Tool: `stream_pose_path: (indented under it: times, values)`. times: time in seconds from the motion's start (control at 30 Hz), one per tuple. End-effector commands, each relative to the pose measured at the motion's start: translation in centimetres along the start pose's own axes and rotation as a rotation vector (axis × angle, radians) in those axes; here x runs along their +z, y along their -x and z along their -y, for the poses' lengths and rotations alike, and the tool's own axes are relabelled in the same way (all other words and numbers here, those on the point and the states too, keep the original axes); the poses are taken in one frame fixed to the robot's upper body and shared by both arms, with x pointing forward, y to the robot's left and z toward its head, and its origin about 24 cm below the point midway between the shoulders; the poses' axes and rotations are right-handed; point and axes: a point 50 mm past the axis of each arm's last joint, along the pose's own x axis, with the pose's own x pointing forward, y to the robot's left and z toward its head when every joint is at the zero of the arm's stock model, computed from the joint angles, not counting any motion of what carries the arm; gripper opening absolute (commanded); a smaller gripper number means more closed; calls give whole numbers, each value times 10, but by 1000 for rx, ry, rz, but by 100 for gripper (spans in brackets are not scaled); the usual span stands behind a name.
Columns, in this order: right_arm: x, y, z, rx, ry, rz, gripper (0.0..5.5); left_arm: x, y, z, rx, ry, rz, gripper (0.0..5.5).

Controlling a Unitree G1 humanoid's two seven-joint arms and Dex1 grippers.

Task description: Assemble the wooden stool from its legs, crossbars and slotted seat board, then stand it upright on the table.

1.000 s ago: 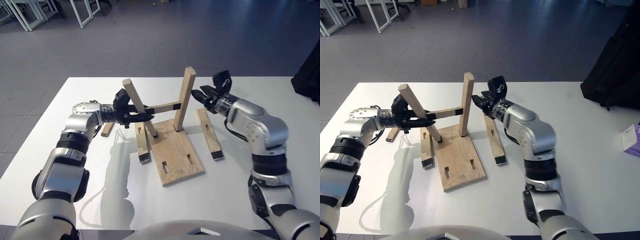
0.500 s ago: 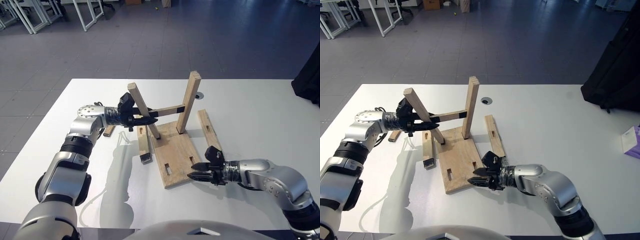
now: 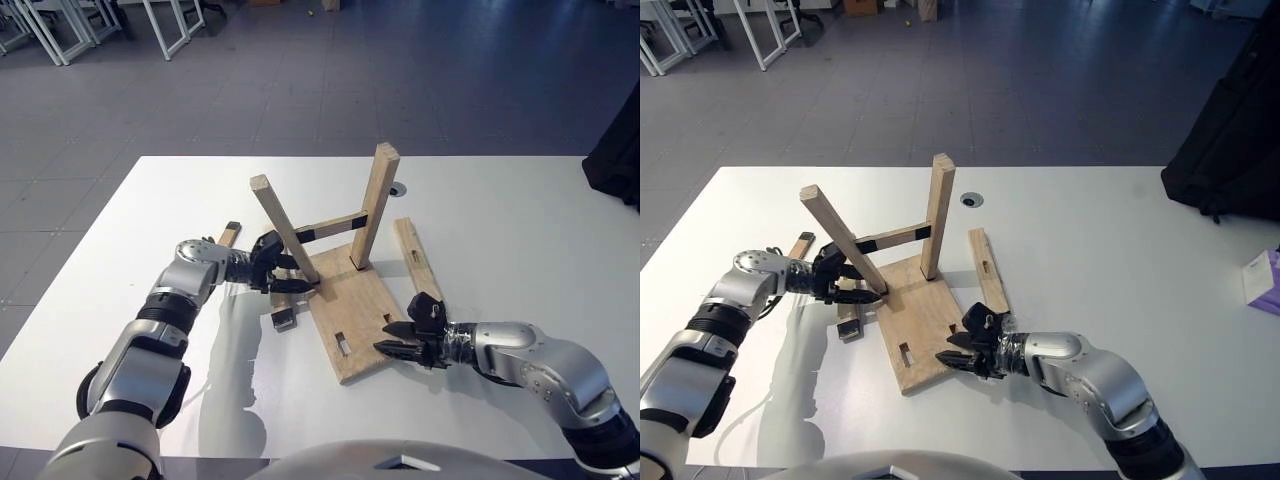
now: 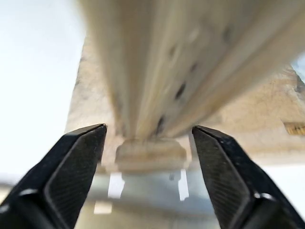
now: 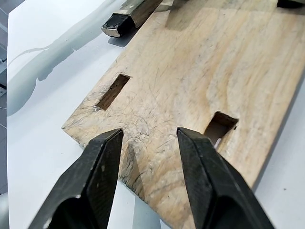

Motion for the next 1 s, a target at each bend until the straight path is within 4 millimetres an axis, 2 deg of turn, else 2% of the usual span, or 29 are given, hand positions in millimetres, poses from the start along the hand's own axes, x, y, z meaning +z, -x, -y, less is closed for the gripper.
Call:
stream_pose_path:
  times: [0.03, 0.2, 0.27, 0.33, 0.4, 0.43, 0.5, 0.53, 0.57, 0.7, 0.83, 0.93, 1.0]
  values:
    - [-8, -3, -2, -24, -34, -18, 206, 19, 31, -8, 44, -76, -58, 337]
    - [8, 1, 7, -40, -24, 32, 206, 46, 64, -6, 103, -175, -71, 337]
    - [12, 3, 10, -44, -10, 37, 206, 59, 81, -5, 251, -228, -84, 337]
    - [12, 1, 9, -45, -6, 35, 206, 81, 103, -6, 503, -247, 9, 337]
    - [6, -1, 3, -40, -21, 30, 206, 109, 119, -1, 751, -248, 190, 337]
    - [2, -2, 1, -39, -28, 25, 206, 129, 119, 10, 809, -208, 339, 337]
    - [-1, -3, -1, -47, -34, 15, 206, 157, 112, 39, 799, -120, 562, 311]
    - [-3, -3, 0, -53, -35, 8, 206, 165, 109, 51, 805, -71, 637, 289]
    - [-4, -2, 1, -60, -35, 2, 206, 172, 106, 60, 829, -6, 719, 289]
    - [-7, -2, 0, -65, -37, -11, 206, 200, 105, 73, 873, 162, 921, 289]
    - [-7, -4, -2, -63, -33, -12, 206, 225, 106, 79, 830, 198, 1002, 289]
    - [-8, -5, -2, -65, -31, -11, 206, 269, 130, 112, 605, 57, 1312, 289]
    - [-9, -6, -3, -64, -31, -13, 206, 271, 127, 115, 625, 19, 1220, 289]
